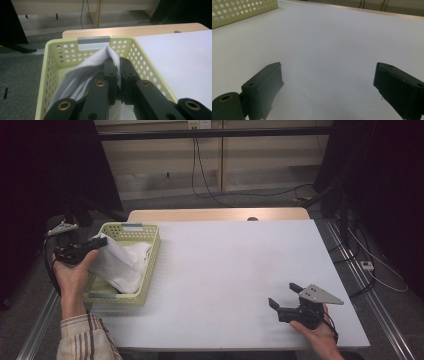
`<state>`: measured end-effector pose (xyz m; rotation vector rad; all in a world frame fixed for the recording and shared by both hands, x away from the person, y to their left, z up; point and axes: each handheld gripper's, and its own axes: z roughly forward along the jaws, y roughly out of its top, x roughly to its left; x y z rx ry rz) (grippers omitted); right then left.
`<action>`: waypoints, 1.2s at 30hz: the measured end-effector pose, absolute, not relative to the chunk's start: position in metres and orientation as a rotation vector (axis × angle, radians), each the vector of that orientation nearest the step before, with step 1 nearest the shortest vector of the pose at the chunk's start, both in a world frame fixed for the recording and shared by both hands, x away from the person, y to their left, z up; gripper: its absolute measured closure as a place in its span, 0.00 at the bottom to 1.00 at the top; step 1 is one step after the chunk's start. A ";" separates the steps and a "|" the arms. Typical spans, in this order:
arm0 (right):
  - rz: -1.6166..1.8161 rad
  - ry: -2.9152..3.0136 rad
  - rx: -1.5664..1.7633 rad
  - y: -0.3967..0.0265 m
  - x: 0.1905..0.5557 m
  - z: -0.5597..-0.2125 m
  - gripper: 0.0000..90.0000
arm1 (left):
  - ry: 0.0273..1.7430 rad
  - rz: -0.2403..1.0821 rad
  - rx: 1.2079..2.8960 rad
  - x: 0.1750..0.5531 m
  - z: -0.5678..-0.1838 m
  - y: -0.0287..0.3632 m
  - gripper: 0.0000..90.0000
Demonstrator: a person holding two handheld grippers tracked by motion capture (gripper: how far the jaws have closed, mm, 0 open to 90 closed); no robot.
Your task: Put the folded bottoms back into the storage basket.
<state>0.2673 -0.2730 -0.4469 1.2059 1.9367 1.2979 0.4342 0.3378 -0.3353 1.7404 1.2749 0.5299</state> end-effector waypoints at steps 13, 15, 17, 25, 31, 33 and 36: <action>1.290 1.939 1.209 -0.273 0.267 -0.447 0.09 | 1.387 0.480 1.726 0.432 -0.345 0.356 0.95; 1.290 1.939 1.209 -0.273 0.268 -0.447 0.09 | 1.401 0.468 1.722 0.434 -0.349 0.357 0.95; 1.291 1.939 1.212 -0.273 0.268 -0.447 0.09 | 1.405 0.447 1.726 0.437 -0.353 0.356 0.95; 1.289 1.943 1.212 -0.272 0.268 -0.448 0.09 | 1.325 0.389 1.689 0.448 -0.363 0.337 0.95; 1.294 1.943 1.208 -0.272 0.268 -0.447 0.09 | 1.287 0.394 1.714 0.454 -0.364 0.319 0.95; 1.293 1.944 1.211 -0.272 0.268 -0.447 0.09 | 1.317 0.426 1.728 0.454 -0.365 0.320 0.95; 1.297 1.944 1.210 -0.272 0.268 -0.447 0.09 | 1.358 0.428 1.727 0.454 -0.365 0.327 0.95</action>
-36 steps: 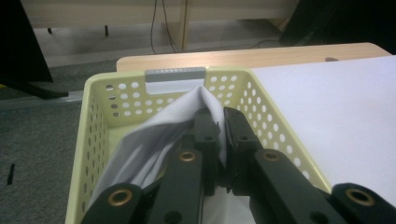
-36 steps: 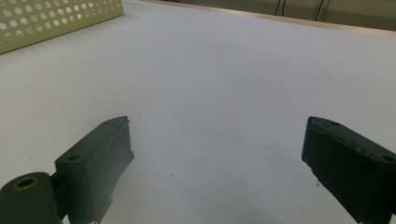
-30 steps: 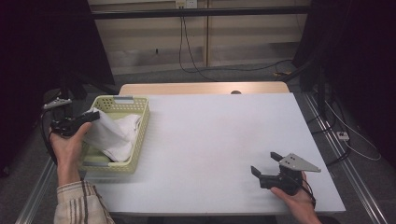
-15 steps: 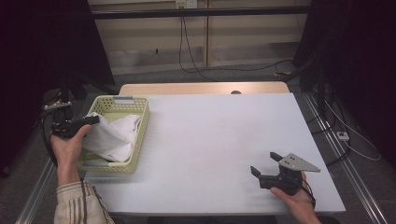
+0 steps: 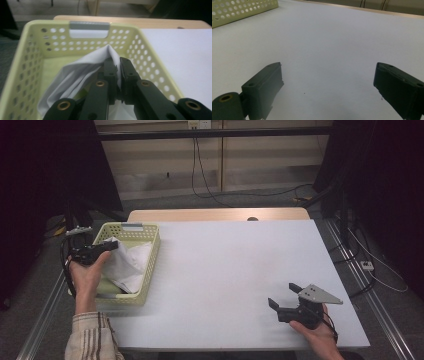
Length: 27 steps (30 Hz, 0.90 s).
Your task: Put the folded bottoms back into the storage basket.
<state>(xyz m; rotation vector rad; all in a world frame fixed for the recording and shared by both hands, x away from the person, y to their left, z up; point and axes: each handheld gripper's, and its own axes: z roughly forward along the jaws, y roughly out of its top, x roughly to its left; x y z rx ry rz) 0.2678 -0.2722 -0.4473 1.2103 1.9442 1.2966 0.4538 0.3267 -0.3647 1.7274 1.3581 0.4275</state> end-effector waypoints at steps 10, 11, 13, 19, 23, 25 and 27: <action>1.290 1.948 1.217 -0.272 0.270 -0.448 0.09 | 1.425 0.384 1.759 0.442 -0.355 0.343 0.95; 1.290 1.948 1.220 -0.272 0.270 -0.448 0.09 | 1.430 0.371 1.767 0.441 -0.355 0.344 0.95; 1.292 1.950 1.218 -0.271 0.270 -0.449 0.09 | 1.436 0.370 1.798 0.439 -0.356 0.344 0.95; 1.289 1.954 1.214 -0.271 0.270 -0.449 0.10 | 1.473 0.371 1.884 0.434 -0.362 0.343 0.94; 1.288 1.957 1.214 -0.271 0.270 -0.449 0.10 | 1.432 0.318 1.950 0.429 -0.370 0.340 0.93; 1.289 1.955 1.212 -0.271 0.270 -0.449 0.10 | 1.422 0.314 2.007 0.427 -0.375 0.338 0.93; 1.287 1.957 1.212 -0.271 0.270 -0.449 0.10 | 1.425 0.315 2.044 0.426 -0.378 0.338 0.91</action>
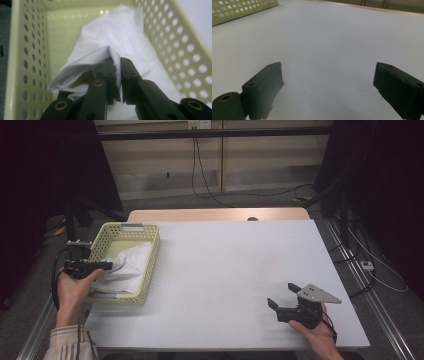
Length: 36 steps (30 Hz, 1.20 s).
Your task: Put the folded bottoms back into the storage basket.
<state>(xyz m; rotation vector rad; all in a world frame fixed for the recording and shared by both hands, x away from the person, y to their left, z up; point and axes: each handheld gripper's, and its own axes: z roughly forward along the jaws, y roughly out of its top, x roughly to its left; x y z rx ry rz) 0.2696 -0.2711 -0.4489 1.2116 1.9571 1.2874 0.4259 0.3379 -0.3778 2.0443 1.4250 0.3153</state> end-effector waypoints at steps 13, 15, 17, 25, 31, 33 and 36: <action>1.289 1.962 1.206 -0.271 0.270 -0.449 0.10 | 1.305 0.515 1.932 0.412 -0.350 0.344 0.65; 1.288 1.962 1.206 -0.271 0.270 -0.449 0.10 | 1.306 0.518 1.951 0.424 -0.348 0.341 0.66; 1.290 1.963 1.203 -0.270 0.270 -0.449 0.10 | 1.338 0.502 1.974 0.440 -0.350 0.337 0.69; 1.287 1.968 1.205 -0.271 0.270 -0.449 0.10 | 1.574 0.426 2.119 0.500 -0.377 0.323 0.86; 1.289 1.966 1.202 -0.271 0.269 -0.449 0.10 | 1.670 0.332 2.225 0.518 -0.397 0.322 0.99; 1.289 1.967 1.203 -0.271 0.269 -0.449 0.10 | 1.684 0.302 2.267 0.520 -0.403 0.321 0.99; 1.294 1.969 1.207 -0.271 0.269 -0.449 0.11 | 1.662 0.254 2.300 0.521 -0.413 0.318 0.98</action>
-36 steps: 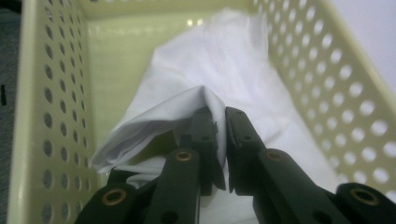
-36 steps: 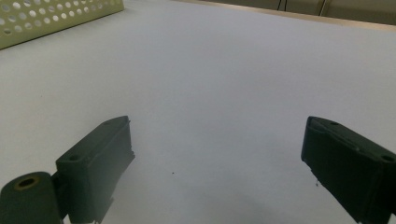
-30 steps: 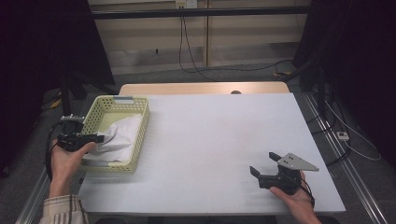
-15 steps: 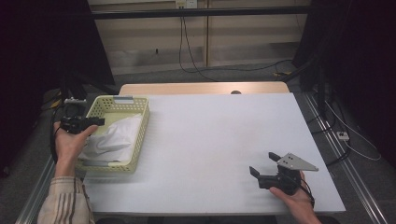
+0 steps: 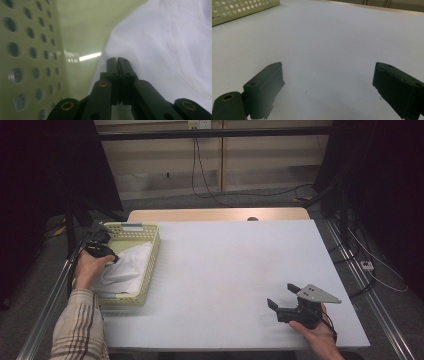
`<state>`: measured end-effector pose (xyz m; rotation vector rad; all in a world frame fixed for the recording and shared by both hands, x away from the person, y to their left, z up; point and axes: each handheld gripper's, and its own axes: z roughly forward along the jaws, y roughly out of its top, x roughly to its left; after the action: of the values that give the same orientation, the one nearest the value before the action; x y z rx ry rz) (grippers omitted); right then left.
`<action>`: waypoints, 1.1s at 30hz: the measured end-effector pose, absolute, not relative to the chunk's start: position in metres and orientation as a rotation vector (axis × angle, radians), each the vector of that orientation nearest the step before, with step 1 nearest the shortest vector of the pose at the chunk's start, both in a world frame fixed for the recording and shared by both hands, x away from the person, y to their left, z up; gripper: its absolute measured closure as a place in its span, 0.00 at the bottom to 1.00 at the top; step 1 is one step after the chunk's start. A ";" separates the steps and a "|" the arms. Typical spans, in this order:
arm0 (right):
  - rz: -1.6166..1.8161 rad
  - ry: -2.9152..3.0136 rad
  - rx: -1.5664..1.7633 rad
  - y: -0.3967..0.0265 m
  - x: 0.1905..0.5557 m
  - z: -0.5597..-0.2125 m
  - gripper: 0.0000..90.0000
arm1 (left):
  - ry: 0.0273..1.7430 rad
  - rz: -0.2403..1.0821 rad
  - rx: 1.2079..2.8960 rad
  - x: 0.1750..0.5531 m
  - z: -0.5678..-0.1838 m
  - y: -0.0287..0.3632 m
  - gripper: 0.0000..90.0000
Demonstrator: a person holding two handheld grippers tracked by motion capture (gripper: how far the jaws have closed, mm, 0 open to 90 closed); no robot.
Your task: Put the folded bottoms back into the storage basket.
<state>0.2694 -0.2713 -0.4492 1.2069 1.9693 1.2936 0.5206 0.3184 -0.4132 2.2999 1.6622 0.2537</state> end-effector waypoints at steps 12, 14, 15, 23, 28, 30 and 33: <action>1.288 1.968 1.211 -0.271 0.270 -0.450 0.11 | 1.538 0.245 2.402 0.541 -0.423 0.297 1.00; 1.287 1.968 1.212 -0.271 0.270 -0.450 0.11 | 1.534 0.265 2.440 0.545 -0.423 0.292 1.00; 1.287 1.968 1.212 -0.271 0.270 -0.450 0.11 | 1.521 0.298 2.454 0.547 -0.424 0.290 1.00; 1.304 1.962 1.226 -0.272 0.269 -0.449 0.11 | 1.504 0.450 2.406 0.559 -0.429 0.286 1.00; 1.303 1.967 1.215 -0.272 0.269 -0.449 0.11 | 1.532 0.455 2.316 0.560 -0.430 0.290 1.00; 1.305 1.966 1.214 -0.272 0.269 -0.449 0.11 | 1.559 0.430 2.221 0.557 -0.426 0.295 1.00; 1.304 1.964 1.223 -0.272 0.269 -0.449 0.11 | 1.574 0.417 2.150 0.551 -0.412 0.309 1.00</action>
<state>0.2695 -0.2723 -0.4493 1.2233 1.9639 1.3044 0.5508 0.3086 -0.4121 2.1497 1.5744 0.4172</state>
